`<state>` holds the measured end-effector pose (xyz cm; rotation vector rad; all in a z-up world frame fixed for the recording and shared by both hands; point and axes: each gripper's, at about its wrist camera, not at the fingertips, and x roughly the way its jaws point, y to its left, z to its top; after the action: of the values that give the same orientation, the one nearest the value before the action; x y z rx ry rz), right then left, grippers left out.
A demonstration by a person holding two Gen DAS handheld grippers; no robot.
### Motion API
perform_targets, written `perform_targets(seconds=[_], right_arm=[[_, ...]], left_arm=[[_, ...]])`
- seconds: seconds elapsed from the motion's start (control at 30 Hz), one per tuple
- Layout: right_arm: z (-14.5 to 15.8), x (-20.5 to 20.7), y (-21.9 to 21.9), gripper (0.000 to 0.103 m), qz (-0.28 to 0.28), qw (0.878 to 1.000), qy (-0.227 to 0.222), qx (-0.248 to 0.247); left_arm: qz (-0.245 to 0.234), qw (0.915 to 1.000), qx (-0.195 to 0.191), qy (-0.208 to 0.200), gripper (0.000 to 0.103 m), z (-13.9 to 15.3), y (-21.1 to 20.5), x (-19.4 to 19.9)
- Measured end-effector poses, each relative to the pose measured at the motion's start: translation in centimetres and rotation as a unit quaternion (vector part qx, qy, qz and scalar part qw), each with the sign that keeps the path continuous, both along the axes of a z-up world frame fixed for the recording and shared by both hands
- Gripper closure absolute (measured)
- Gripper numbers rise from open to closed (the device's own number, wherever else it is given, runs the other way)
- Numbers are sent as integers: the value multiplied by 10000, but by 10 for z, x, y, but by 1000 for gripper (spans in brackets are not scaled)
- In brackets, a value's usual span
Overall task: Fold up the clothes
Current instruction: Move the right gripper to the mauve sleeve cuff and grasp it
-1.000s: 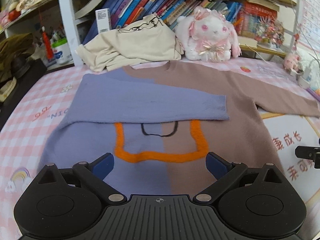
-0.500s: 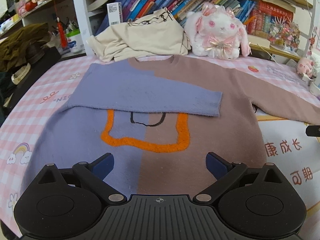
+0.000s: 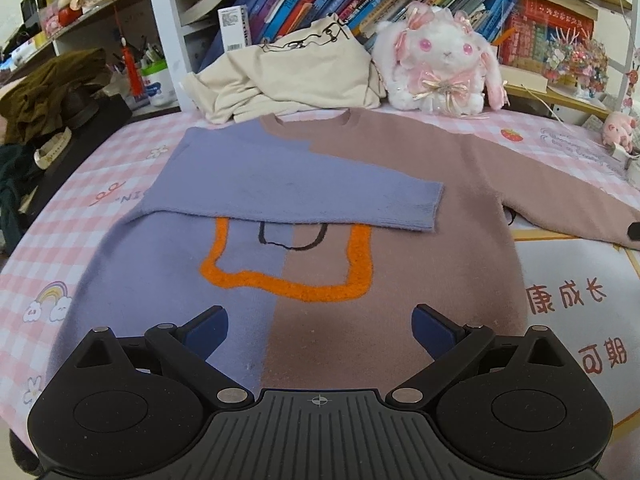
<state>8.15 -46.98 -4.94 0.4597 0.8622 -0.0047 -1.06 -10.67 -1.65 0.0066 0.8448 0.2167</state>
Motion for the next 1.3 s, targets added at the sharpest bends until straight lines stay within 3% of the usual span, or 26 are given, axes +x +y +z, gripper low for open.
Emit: perform_targets(seconds=[0.27,0.3,0.37,0.5,1.0,1.3], right_arm=[[-2,11,-22,7,-292,9991,-126,295],[-3,12,-23,10,-322,9988,-147,339],[-3,12,-27,24,-381,9982,-188,427],[-4,14,-35,35,-499,9966,-270,605],[-7,16,-54,42,-711,9930,-429,835],[-11,20,-68,82,-894,9927,-177,788]], left_arm=[[189,9998,47,83,3,-1,5,-5],[208,9997,49,82,3,-1,6,-5],[242,9997,47,85,3,-1,7,-7],[265,9996,35,118,3,-2,8,-6],[160,9996,134,180,3,-3,3,-4],[241,9995,52,192,3,-4,6,-4]])
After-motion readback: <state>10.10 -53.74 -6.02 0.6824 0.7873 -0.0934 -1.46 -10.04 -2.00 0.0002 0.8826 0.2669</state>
